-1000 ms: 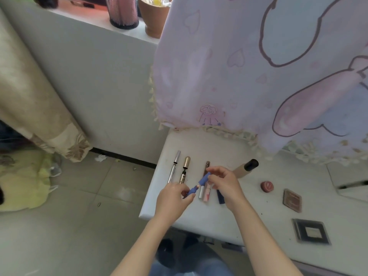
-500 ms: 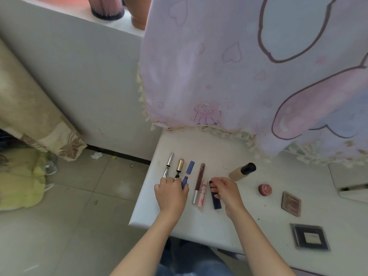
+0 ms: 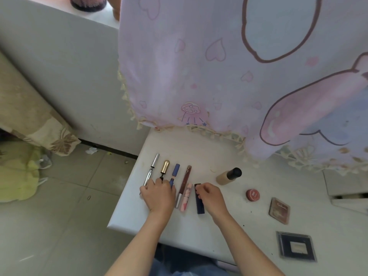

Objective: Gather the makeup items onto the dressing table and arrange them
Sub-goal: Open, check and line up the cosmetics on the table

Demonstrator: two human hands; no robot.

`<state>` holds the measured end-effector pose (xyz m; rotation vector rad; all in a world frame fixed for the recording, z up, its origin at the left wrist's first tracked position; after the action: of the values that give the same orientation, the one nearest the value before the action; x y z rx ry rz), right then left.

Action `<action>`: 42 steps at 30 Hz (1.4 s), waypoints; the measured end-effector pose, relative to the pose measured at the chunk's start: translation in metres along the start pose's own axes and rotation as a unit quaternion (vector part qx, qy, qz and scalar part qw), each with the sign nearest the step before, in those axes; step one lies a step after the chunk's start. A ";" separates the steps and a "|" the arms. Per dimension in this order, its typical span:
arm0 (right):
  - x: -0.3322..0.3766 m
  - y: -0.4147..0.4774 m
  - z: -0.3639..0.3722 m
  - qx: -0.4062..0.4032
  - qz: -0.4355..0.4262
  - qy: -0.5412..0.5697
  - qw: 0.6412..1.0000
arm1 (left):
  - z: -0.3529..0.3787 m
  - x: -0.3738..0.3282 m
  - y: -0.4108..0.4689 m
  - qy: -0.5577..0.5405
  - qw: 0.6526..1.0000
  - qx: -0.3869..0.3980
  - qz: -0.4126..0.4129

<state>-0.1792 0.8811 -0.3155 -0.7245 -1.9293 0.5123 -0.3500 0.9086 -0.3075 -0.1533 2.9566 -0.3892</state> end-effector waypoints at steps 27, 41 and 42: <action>0.053 0.033 0.003 -0.034 -0.007 -0.137 0.990 | -0.038 0.067 -0.063 -0.194 0.967 -0.098 -0.132; 0.141 -0.155 -0.015 -0.099 -0.536 -0.008 0.838 | -0.086 0.003 -0.065 -0.785 0.595 0.144 -0.092; 0.143 -0.162 -0.016 -0.118 -0.564 -0.029 0.817 | -0.088 0.002 -0.066 -0.790 0.588 0.148 -0.096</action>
<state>-0.2582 0.8603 -0.1149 0.3778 -2.1059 -0.4619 -0.3618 0.8666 -0.2061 -0.4602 1.0529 -0.4040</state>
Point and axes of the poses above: each hand's wrist, its own y-axis towards the middle knuckle, its own z-axis out of the palm, x = y × z, the point moved 10 cm from there along y, towards the middle knuckle, and after that the axes turned 4 degrees about z, right-handed, at the moved point
